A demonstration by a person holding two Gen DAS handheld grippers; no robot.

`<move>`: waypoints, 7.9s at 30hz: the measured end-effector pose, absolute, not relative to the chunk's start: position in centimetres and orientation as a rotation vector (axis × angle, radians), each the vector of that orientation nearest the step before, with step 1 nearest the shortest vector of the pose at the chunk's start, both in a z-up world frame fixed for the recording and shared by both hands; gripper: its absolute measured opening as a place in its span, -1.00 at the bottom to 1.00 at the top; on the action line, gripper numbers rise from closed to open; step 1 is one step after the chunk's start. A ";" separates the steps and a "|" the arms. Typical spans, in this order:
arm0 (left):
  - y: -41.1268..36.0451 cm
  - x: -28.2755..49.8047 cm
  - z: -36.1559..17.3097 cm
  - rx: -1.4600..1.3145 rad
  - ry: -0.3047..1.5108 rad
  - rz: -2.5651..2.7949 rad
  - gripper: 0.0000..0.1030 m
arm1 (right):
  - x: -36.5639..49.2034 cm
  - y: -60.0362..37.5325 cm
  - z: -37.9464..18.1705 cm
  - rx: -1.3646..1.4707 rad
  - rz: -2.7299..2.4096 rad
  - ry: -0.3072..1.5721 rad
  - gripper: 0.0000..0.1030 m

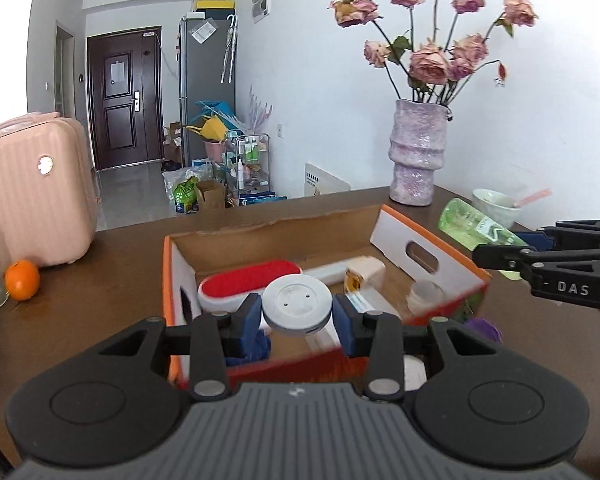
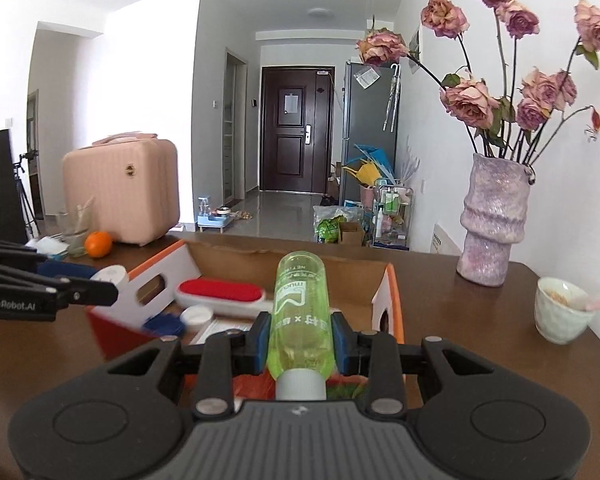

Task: Organize rigid objects

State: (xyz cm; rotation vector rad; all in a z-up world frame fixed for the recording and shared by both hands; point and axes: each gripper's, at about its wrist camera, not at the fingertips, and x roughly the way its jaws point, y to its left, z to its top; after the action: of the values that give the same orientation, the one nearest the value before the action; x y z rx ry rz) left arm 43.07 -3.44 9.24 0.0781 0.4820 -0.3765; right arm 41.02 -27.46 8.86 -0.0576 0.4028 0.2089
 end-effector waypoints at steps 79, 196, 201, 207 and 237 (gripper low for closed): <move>-3.3 21.3 1.5 0.067 0.495 -0.276 0.65 | 18.3 -27.6 0.3 -0.015 0.229 0.503 0.60; -3.9 42.8 8.8 -0.040 0.532 -0.294 -0.21 | 41.3 -27.7 8.1 0.045 0.289 0.440 0.04; -4.3 48.0 6.3 -0.089 0.633 -0.270 -0.21 | 47.6 -26.9 5.3 0.040 0.283 0.541 0.04; -4.7 51.3 3.4 -0.112 0.680 -0.283 -0.15 | 50.8 -26.3 2.5 0.020 0.265 0.581 0.05; -2.6 38.3 11.6 0.063 0.430 -0.240 0.48 | 40.2 -27.0 9.5 0.086 0.263 0.405 0.60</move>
State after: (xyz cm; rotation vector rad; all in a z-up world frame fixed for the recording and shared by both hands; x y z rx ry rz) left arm 38.25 -2.62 11.58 0.0632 0.4295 -0.2396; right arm 40.16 -27.03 9.49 0.0863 0.4051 0.2629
